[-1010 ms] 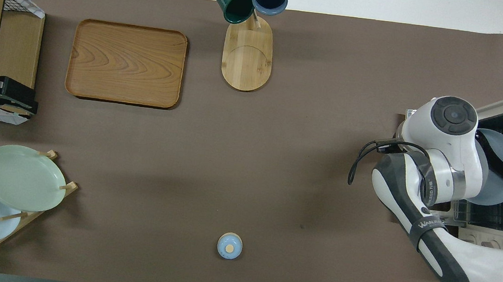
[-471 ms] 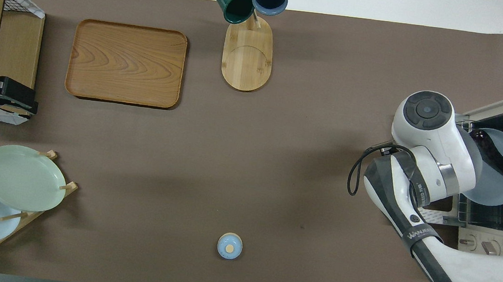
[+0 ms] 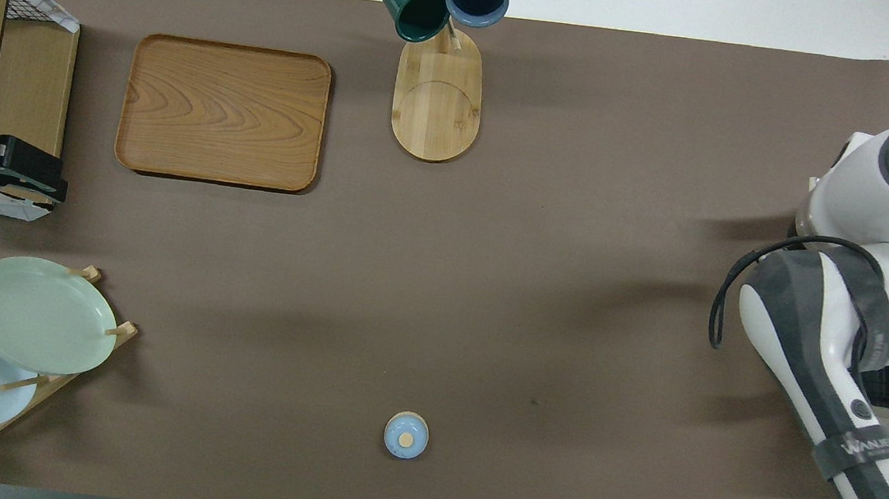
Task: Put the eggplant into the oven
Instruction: 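Push the oven door shut with the right gripper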
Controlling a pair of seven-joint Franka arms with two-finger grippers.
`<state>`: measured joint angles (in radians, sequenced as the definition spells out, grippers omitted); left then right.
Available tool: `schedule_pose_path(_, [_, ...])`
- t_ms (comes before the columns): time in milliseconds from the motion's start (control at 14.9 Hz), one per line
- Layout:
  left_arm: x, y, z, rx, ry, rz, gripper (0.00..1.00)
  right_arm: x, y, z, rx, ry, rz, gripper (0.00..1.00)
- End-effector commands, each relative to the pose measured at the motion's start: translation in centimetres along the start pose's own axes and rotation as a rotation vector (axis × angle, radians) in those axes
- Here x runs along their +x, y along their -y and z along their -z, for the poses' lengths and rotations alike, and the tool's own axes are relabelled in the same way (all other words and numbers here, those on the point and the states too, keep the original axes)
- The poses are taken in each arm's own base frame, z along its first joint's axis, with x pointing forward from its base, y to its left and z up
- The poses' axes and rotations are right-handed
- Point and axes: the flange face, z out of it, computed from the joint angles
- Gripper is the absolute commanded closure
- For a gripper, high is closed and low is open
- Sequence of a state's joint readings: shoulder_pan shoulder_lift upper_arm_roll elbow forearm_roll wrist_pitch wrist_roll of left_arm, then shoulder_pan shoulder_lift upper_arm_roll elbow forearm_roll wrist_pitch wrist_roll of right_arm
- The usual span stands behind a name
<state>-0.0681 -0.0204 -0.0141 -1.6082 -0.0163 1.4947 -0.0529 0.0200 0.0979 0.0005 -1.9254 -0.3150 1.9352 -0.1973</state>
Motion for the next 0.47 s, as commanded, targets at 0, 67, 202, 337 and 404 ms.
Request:
schedule_pose_path(0, [-0.3, 0.2, 0.2, -0.008, -0.001, 0.003, 0.00, -1.7, -2.6, -1.1, 0.005, 0.053, 0.015, 1.00])
schedule_pose_path(67, [-0.3, 0.3, 0.2, -0.007, -0.001, 0.004, 0.00, -2.3, -2.9, -0.5, 0.015, 0.059, 0.019, 1.00])
schedule_pose_path(202, [-0.3, 0.3, 0.2, -0.007, -0.001, 0.004, 0.00, -4.0, -4.6, 0.0, 0.037, 0.076, 0.016, 0.99])
schedule_pose_path(337, [-0.3, 0.3, 0.2, -0.008, -0.001, 0.004, 0.00, -5.7, -6.0, 4.5, 0.137, 0.046, -0.055, 0.79])
schedule_pose_path(404, [-0.3, 0.2, 0.2, -0.008, -0.001, 0.003, 0.00, -6.2, -6.5, 7.8, 0.179, 0.033, -0.081, 0.74])
